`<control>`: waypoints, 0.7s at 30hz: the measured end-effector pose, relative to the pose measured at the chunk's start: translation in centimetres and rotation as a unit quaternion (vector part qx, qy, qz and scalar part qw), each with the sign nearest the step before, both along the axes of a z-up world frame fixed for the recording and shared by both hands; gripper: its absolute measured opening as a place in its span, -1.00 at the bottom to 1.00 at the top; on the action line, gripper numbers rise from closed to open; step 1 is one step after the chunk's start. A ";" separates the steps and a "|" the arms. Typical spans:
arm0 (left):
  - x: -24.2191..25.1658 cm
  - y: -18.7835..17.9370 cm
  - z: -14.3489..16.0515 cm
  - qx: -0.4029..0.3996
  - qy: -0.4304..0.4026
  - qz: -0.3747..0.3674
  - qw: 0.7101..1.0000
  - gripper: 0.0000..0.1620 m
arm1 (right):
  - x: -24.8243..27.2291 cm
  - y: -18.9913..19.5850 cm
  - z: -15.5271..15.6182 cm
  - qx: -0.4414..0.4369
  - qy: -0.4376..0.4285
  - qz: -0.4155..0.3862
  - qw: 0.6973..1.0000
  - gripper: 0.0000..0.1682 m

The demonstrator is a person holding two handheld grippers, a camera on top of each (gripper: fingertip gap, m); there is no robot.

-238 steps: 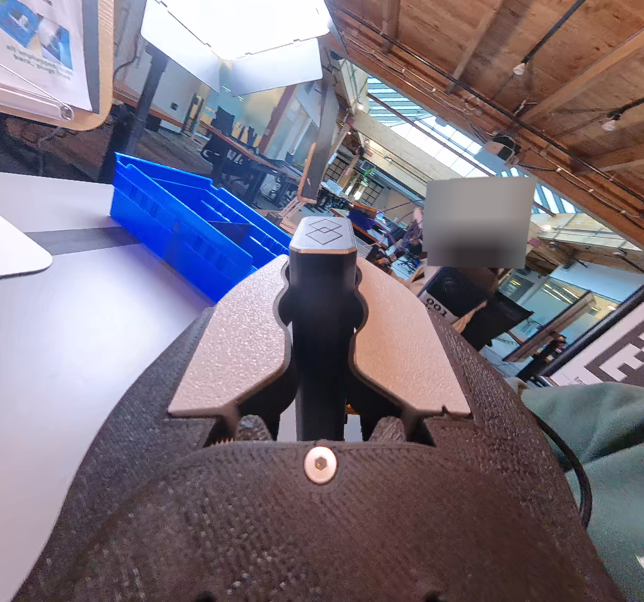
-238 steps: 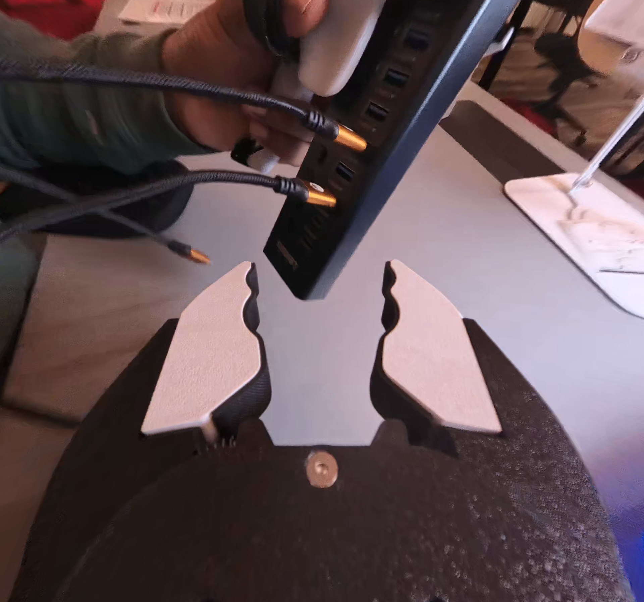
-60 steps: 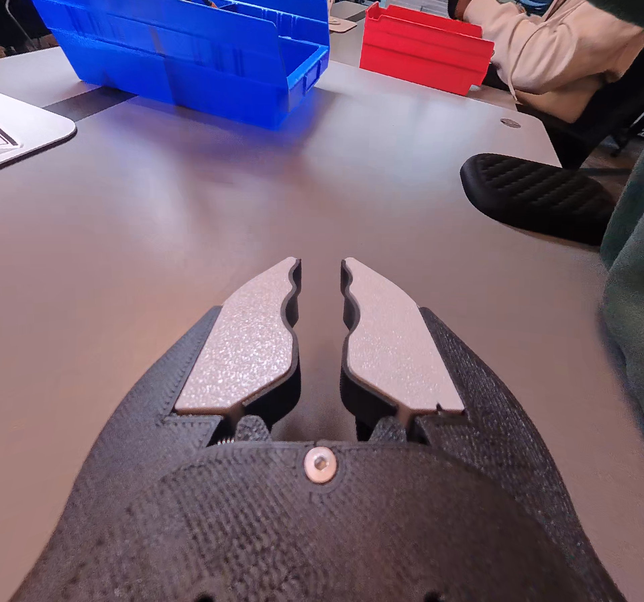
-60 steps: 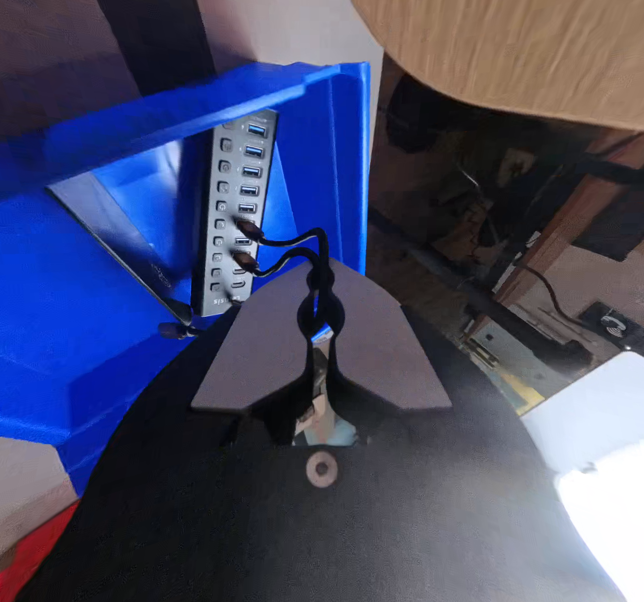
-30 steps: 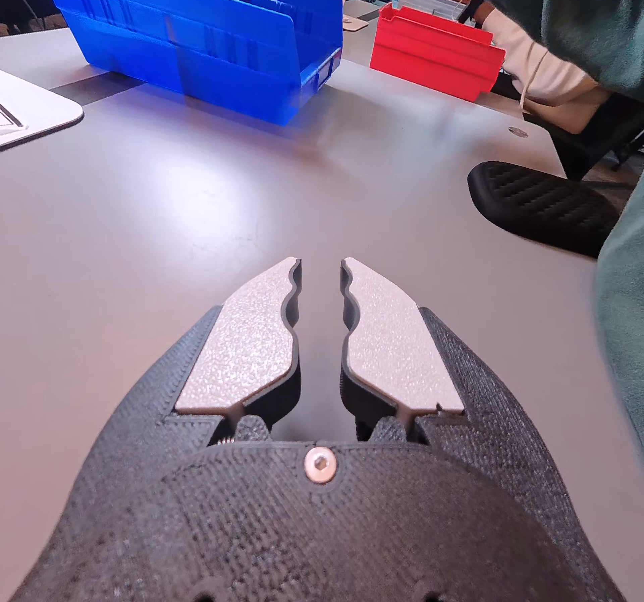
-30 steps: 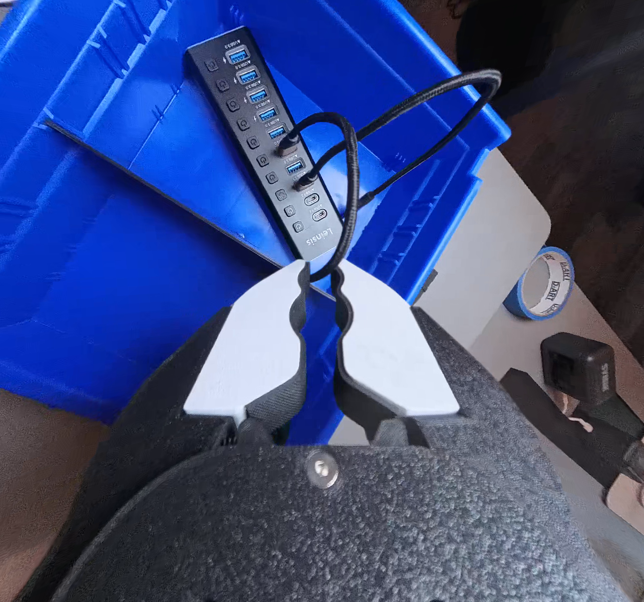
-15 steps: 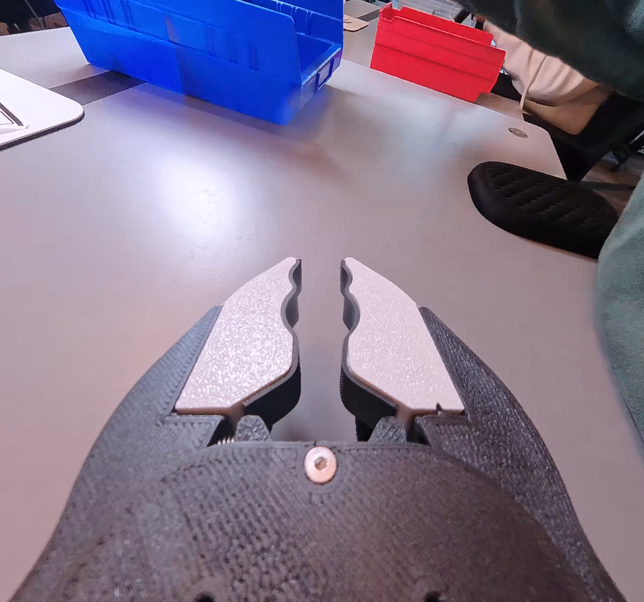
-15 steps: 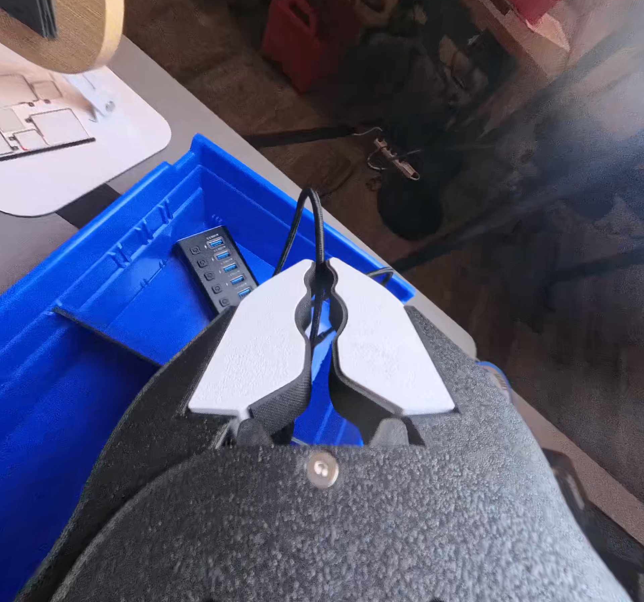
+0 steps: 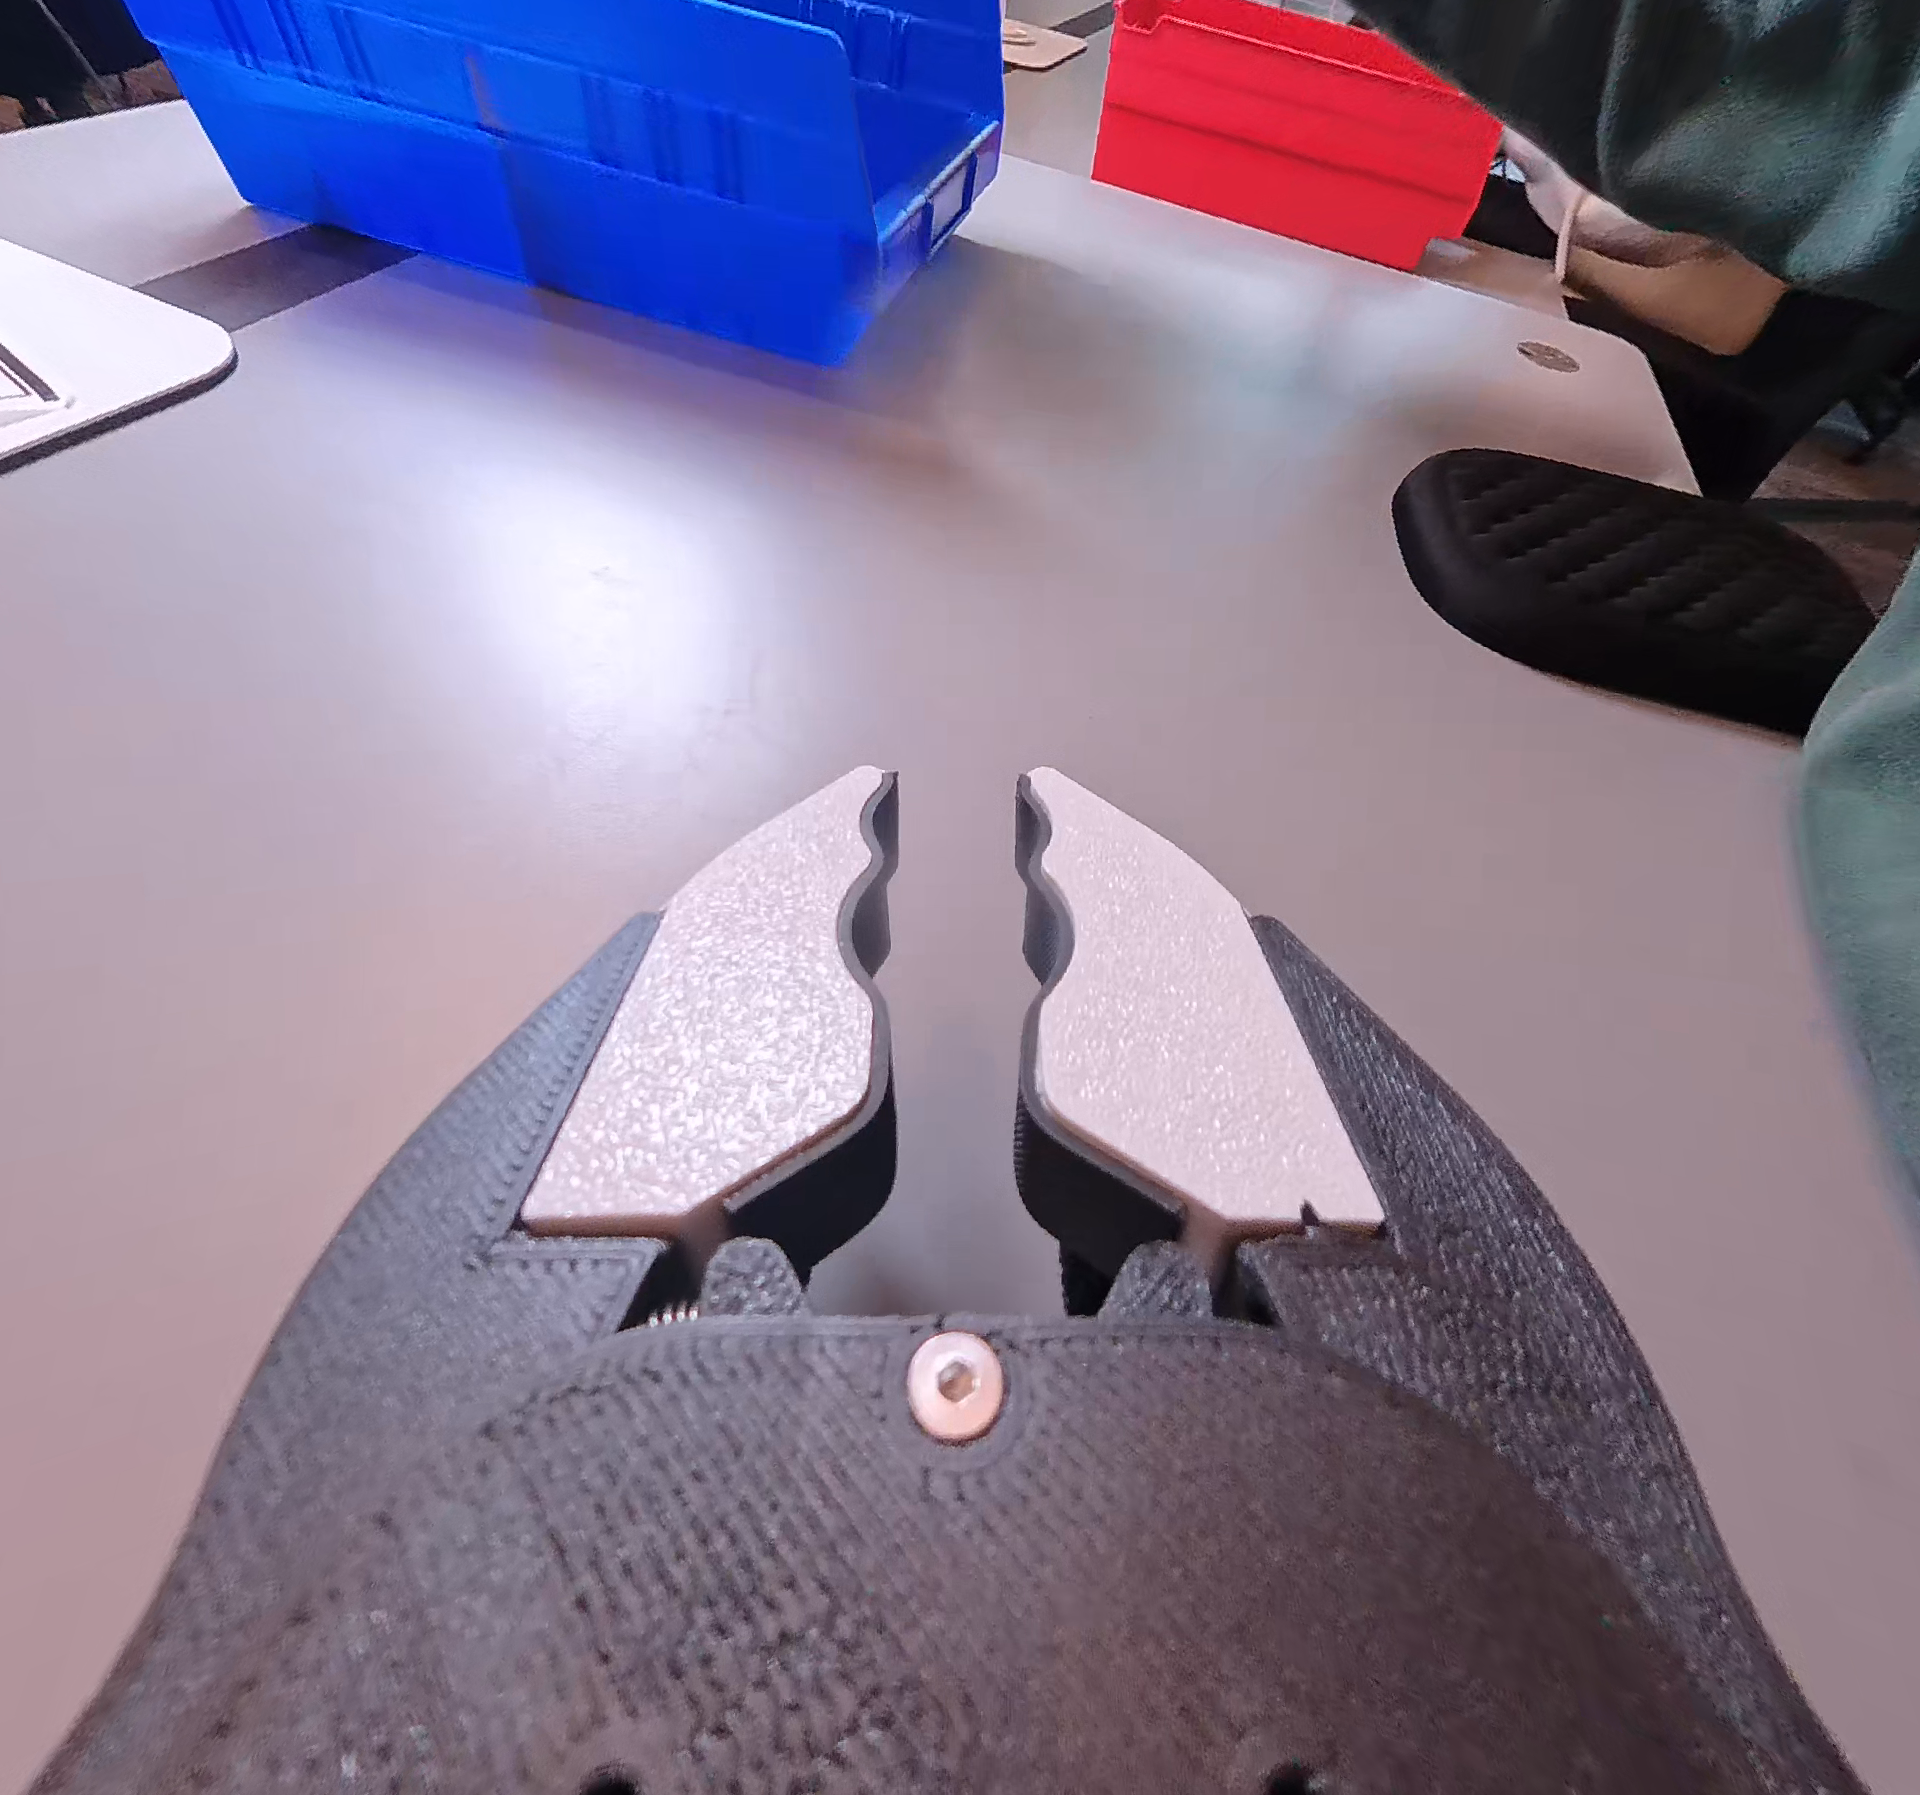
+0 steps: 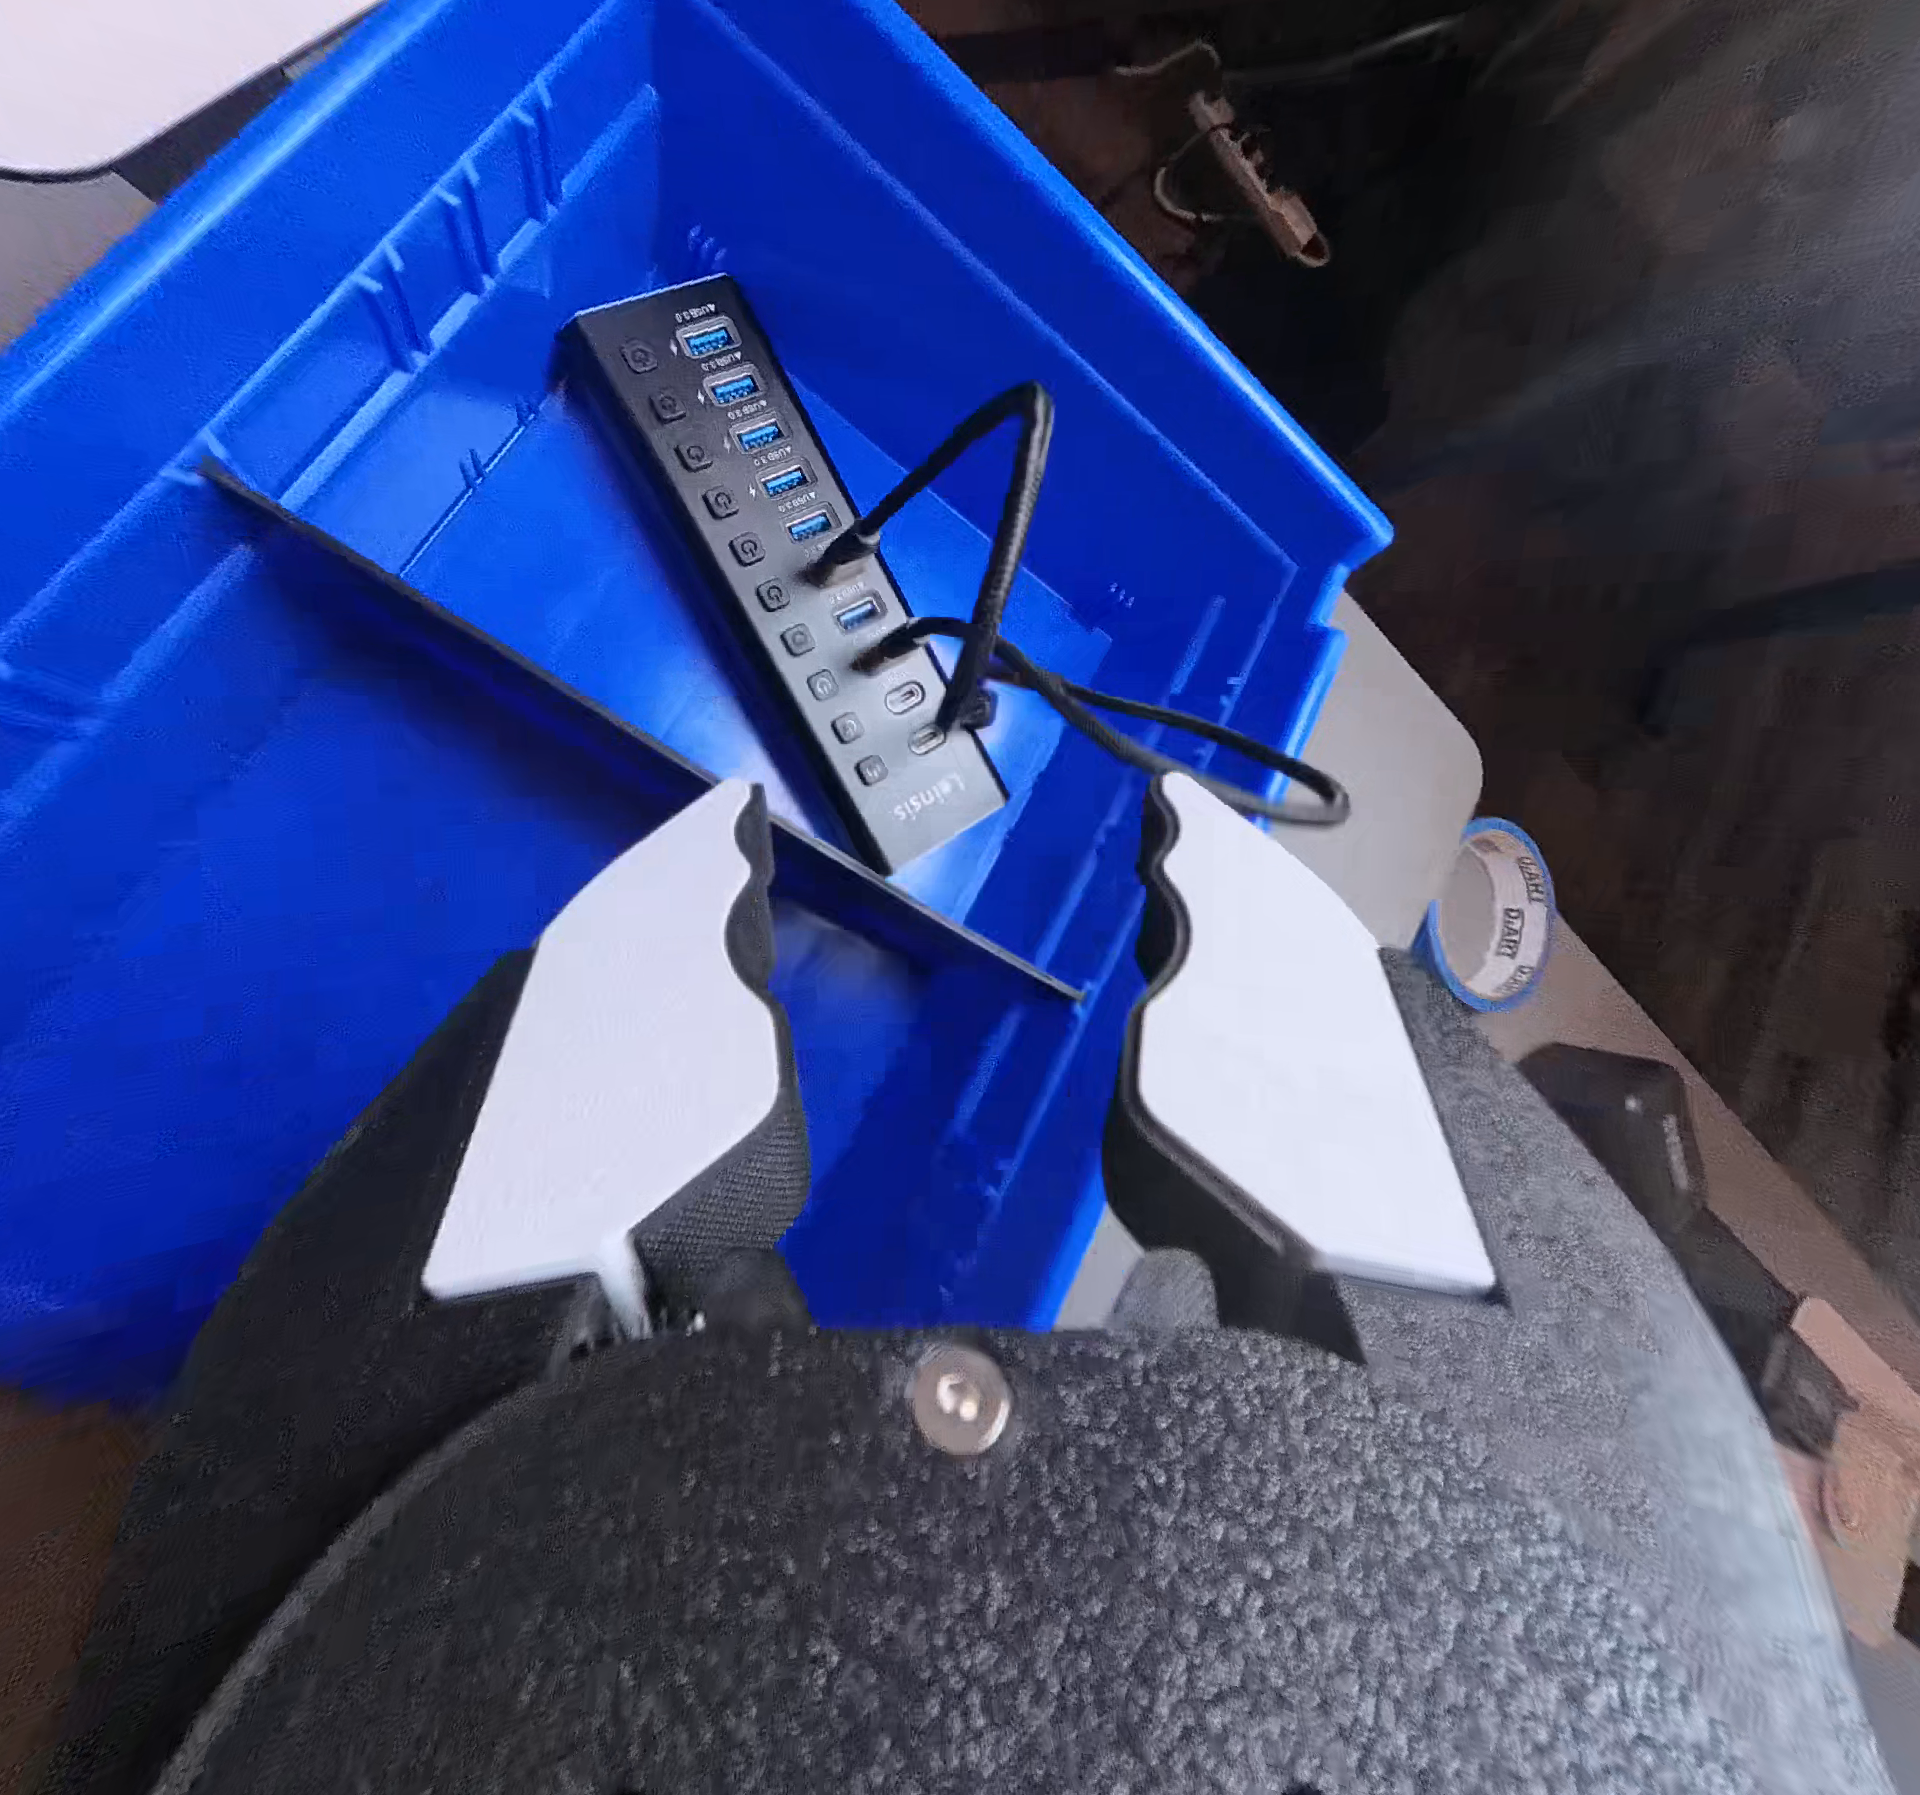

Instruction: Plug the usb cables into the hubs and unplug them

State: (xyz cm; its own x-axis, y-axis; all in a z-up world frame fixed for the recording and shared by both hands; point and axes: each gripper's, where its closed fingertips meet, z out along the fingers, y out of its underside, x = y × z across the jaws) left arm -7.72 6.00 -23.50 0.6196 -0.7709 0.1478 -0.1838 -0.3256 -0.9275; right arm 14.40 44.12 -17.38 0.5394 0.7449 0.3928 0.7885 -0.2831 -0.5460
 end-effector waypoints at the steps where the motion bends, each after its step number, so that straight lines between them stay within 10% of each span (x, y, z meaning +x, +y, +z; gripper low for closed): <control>1: 0.0 0.0 0.0 0.002 0.002 -0.001 1.000 -0.74 | 0.9 -0.6 0.7 0.013 0.007 -0.010 1.000 -0.17; 6: 0.3 -0.2 -0.2 0.009 0.018 -0.007 1.000 -0.74 | 7.0 -2.7 0.0 -0.008 0.030 -0.103 0.994 -0.23; 12: 0.4 -0.3 -0.4 0.021 0.035 -0.005 0.999 -0.74 | 9.3 -4.5 -4.3 -0.169 0.130 -0.178 0.961 -0.92; 21: 0.8 -0.9 -0.2 0.039 0.050 -0.013 0.998 -0.75 | 10.2 -15.6 -4.0 -0.161 0.252 -0.198 0.933 -0.69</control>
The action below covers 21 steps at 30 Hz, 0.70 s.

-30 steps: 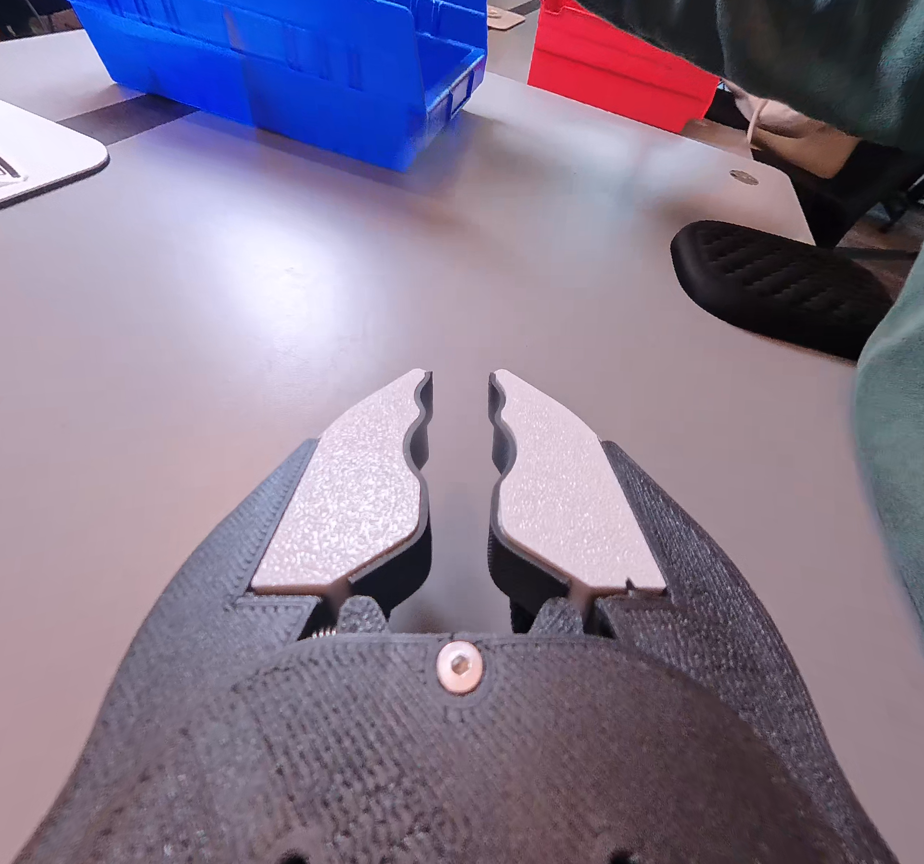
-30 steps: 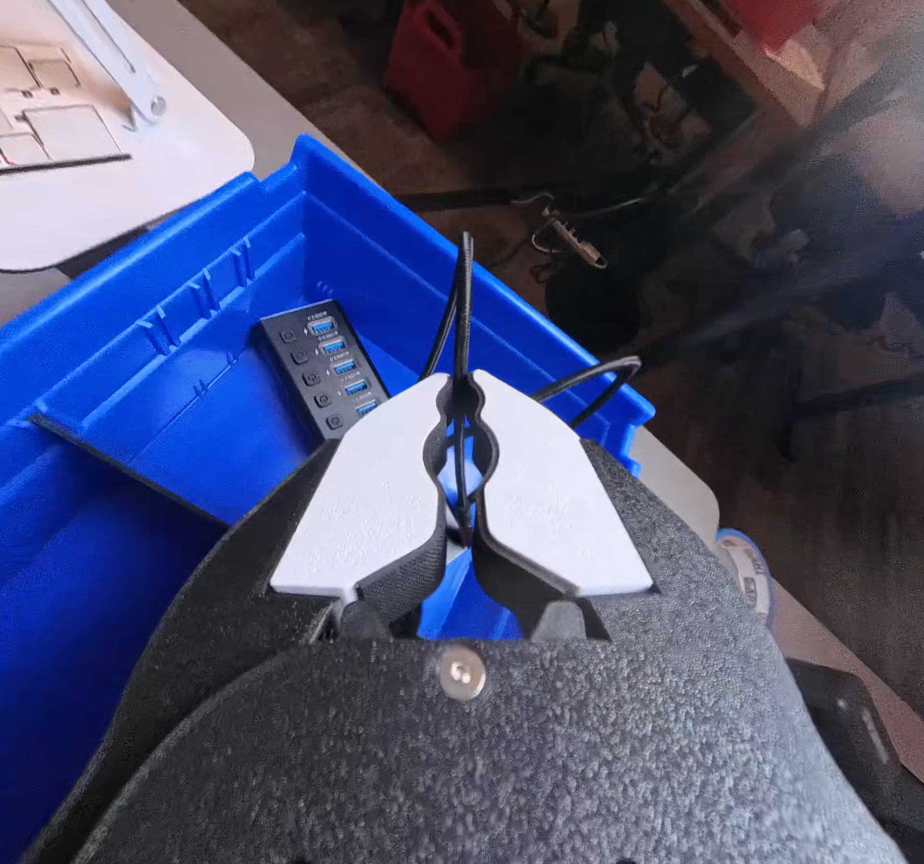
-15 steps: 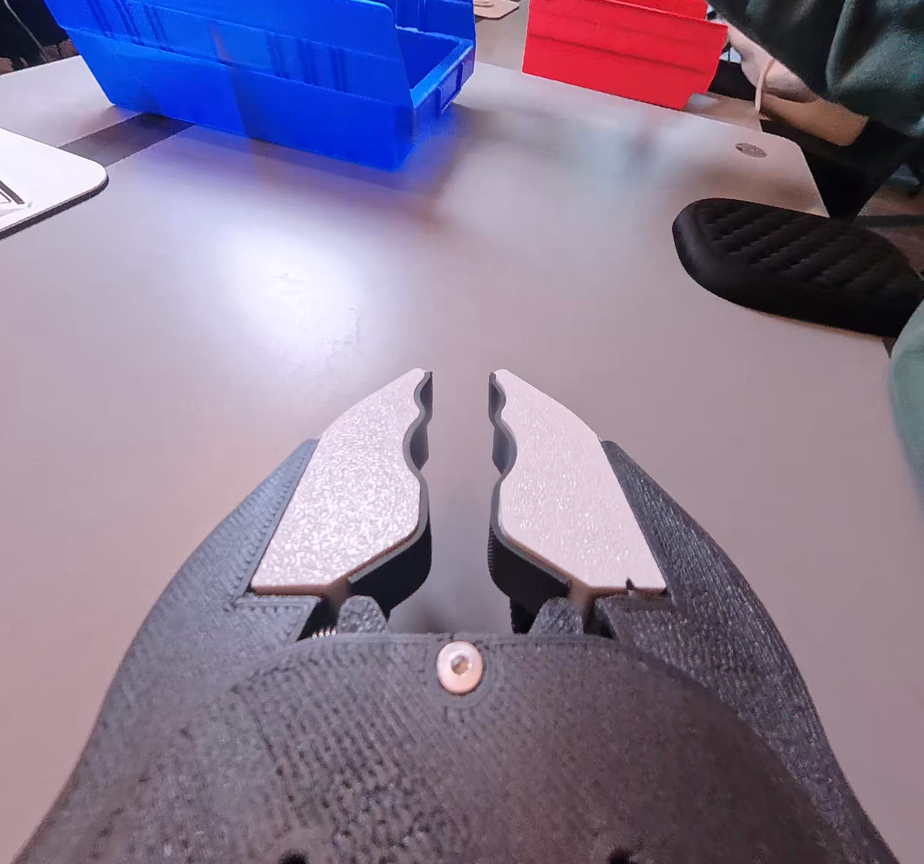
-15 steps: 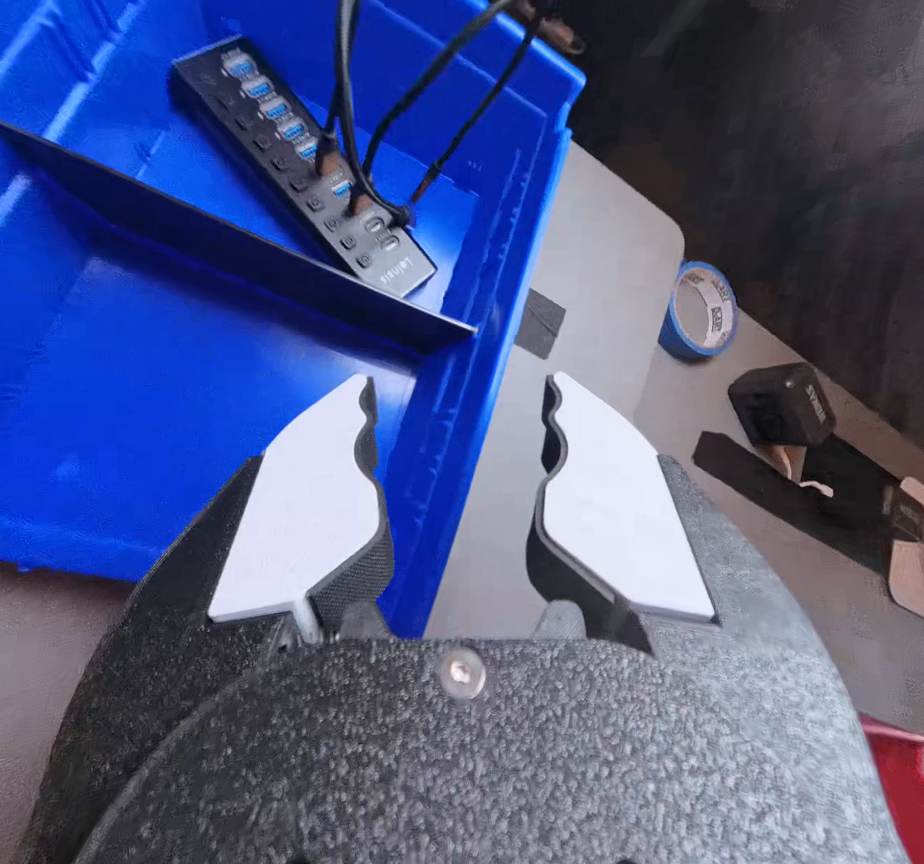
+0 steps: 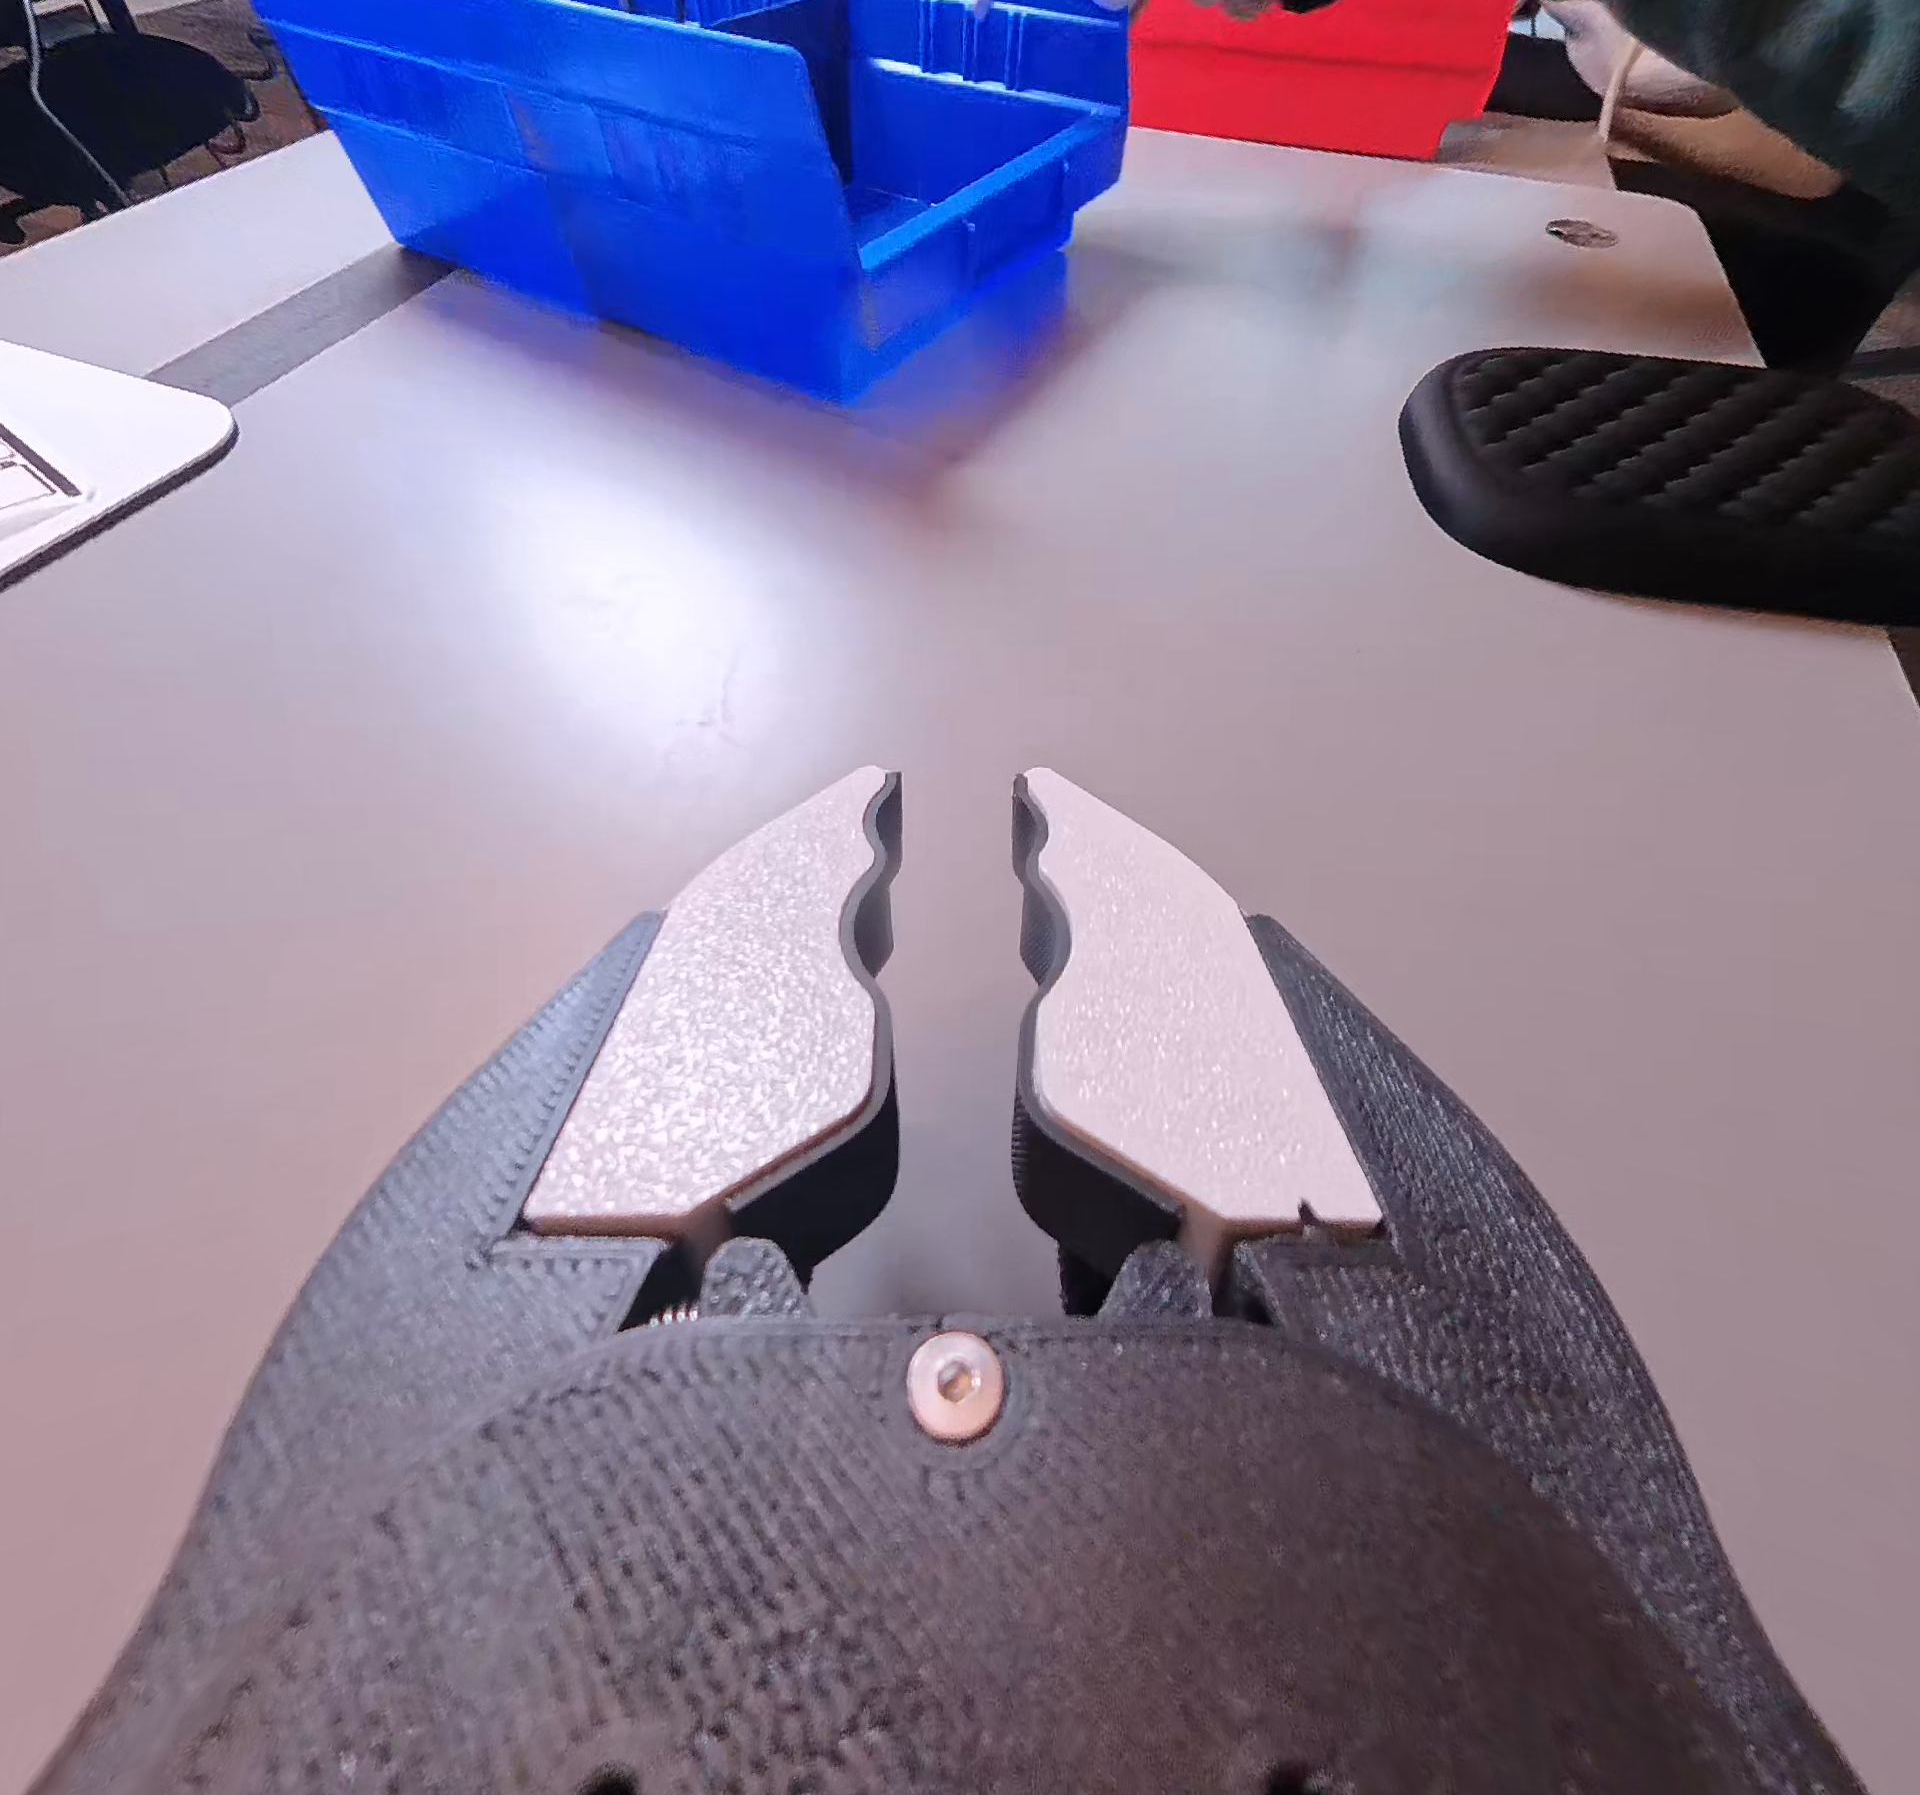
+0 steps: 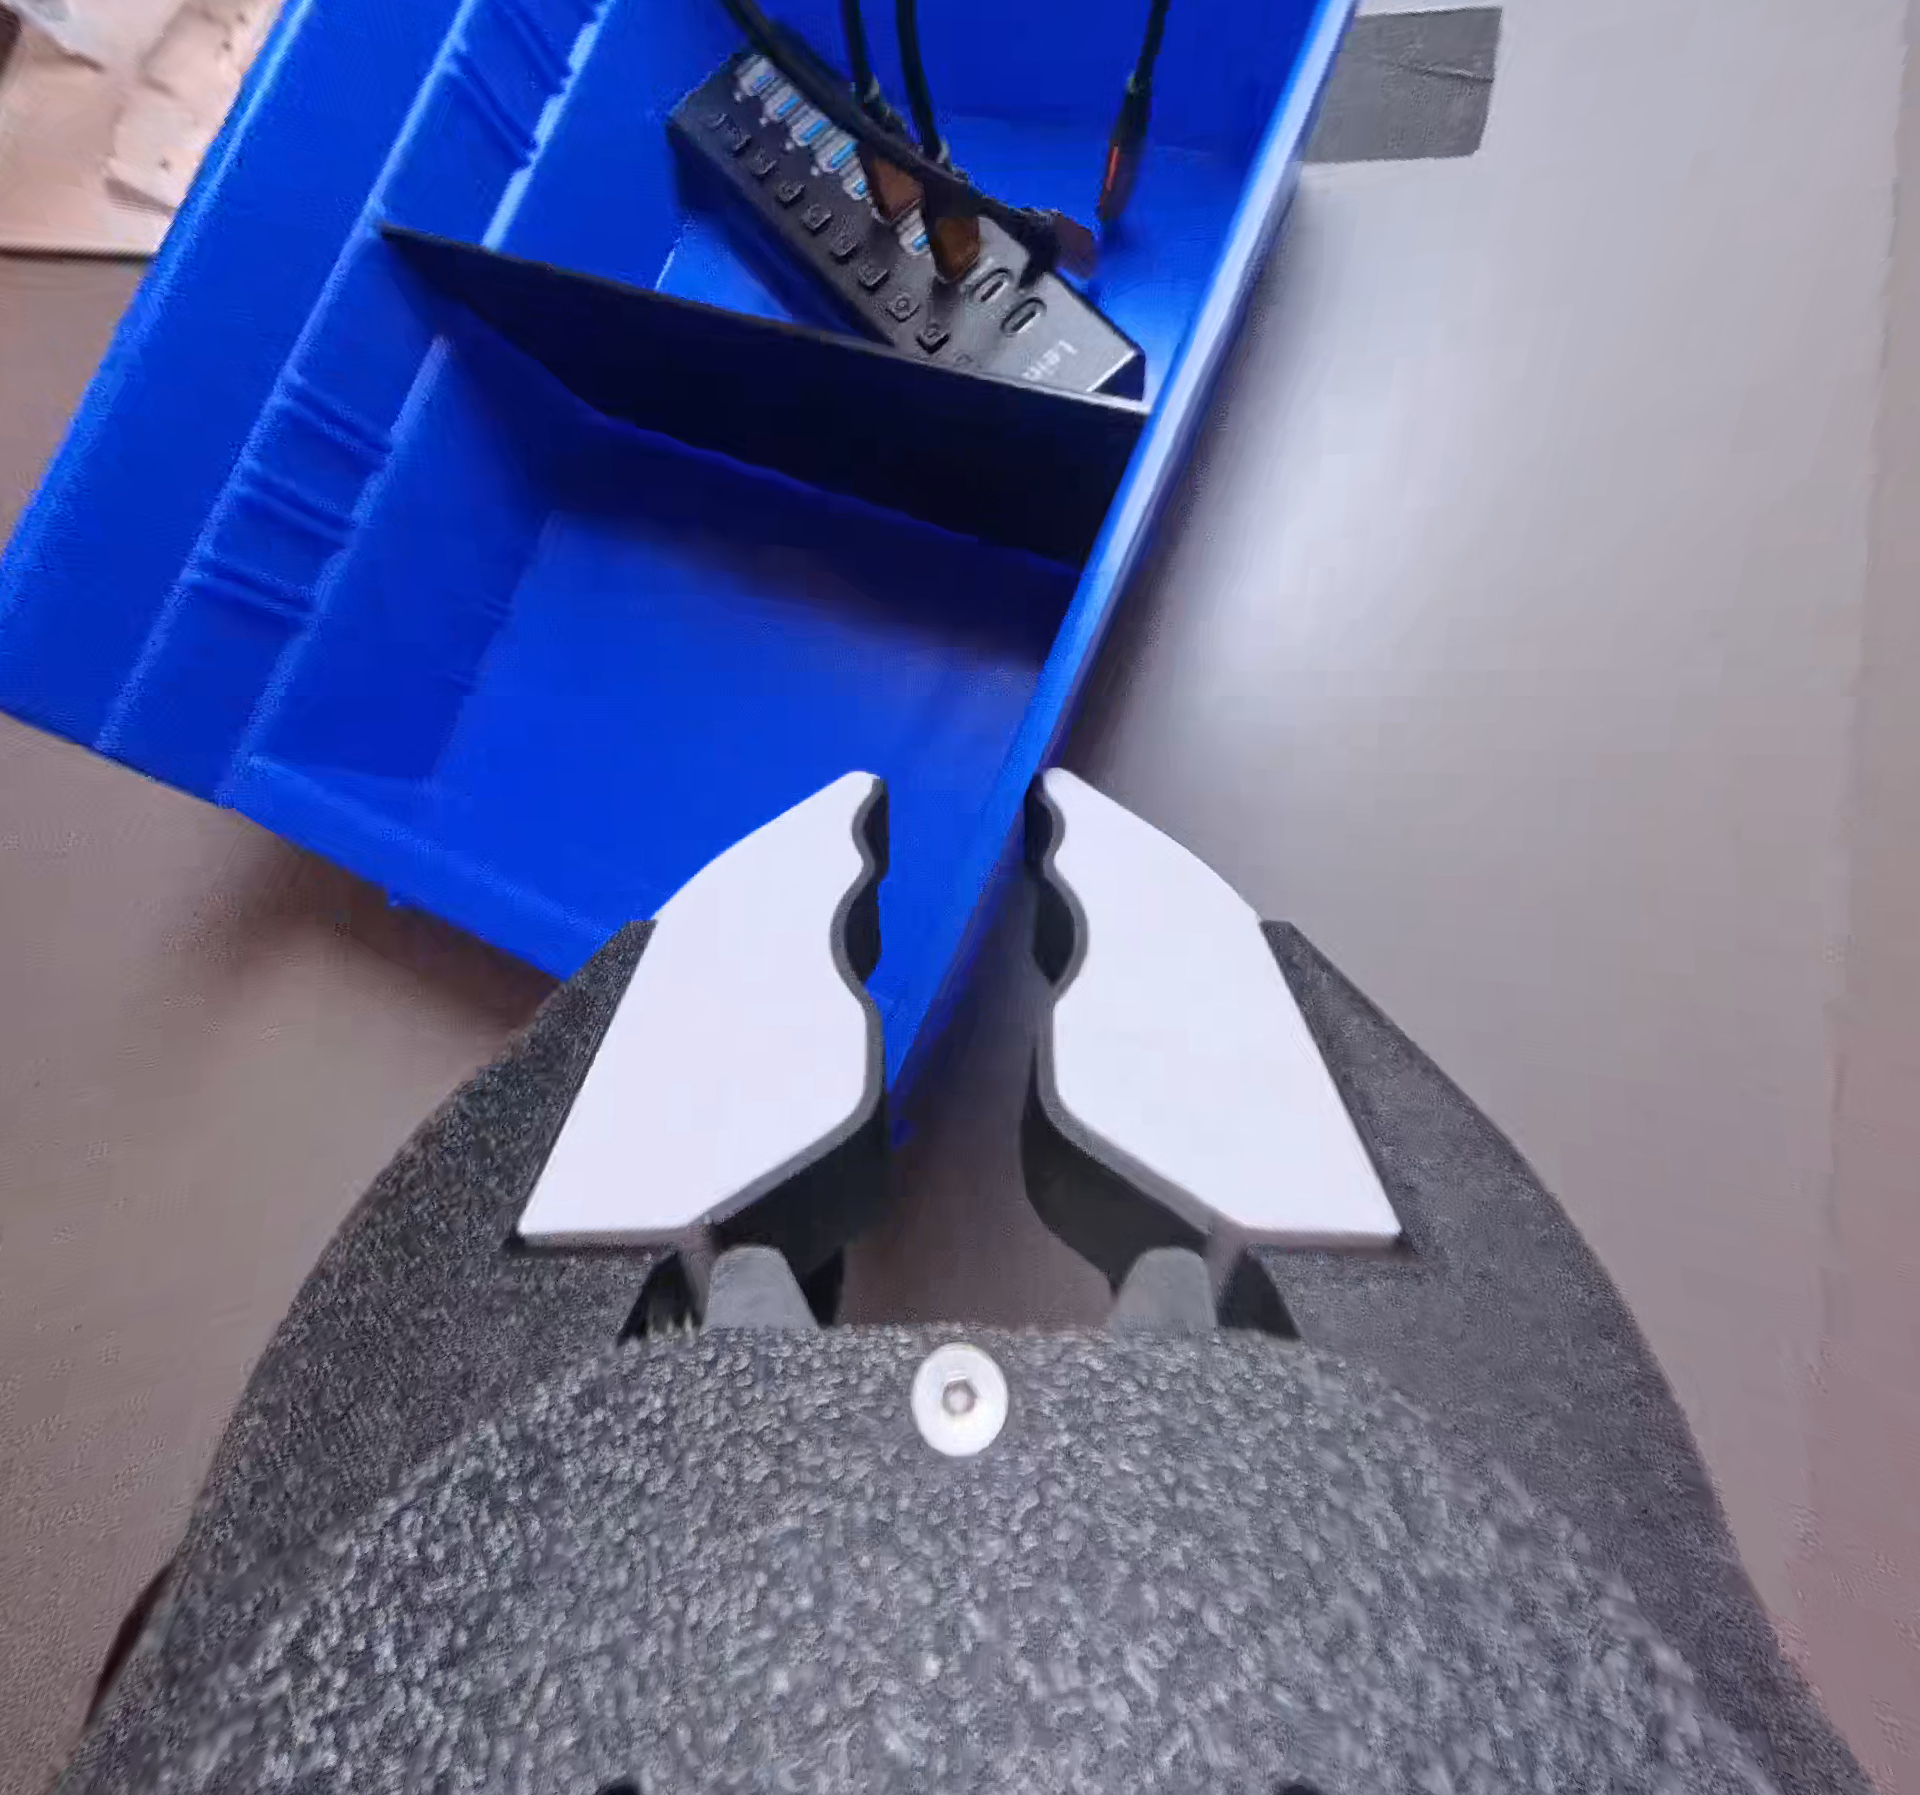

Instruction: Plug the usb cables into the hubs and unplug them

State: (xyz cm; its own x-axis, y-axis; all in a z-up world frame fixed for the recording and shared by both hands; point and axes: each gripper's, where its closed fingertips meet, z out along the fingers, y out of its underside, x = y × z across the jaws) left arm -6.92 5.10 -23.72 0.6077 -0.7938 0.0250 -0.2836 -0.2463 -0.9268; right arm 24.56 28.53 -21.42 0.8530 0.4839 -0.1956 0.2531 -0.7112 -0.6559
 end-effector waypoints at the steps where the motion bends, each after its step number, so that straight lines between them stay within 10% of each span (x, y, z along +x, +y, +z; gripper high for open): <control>1: 0.1 0.0 0.0 0.000 0.000 -0.002 1.000 -0.75 | -0.1 -1.8 0.1 0.021 -0.026 0.026 0.999 -0.68; 9: 0.2 0.1 -0.3 -0.006 0.000 0.000 1.000 -0.75 | -5.2 -10.5 2.0 0.171 -0.323 0.253 0.896 -0.77; 14: 0.1 0.2 0.0 0.008 0.002 0.005 1.000 -0.75 | -13.1 -9.4 -0.4 0.190 -0.400 0.369 0.817 -0.36; 21: -4.2 0.8 5.7 0.094 0.016 0.081 0.992 -0.74 | -16.0 -5.6 -7.0 0.009 -0.324 0.359 0.875 -0.67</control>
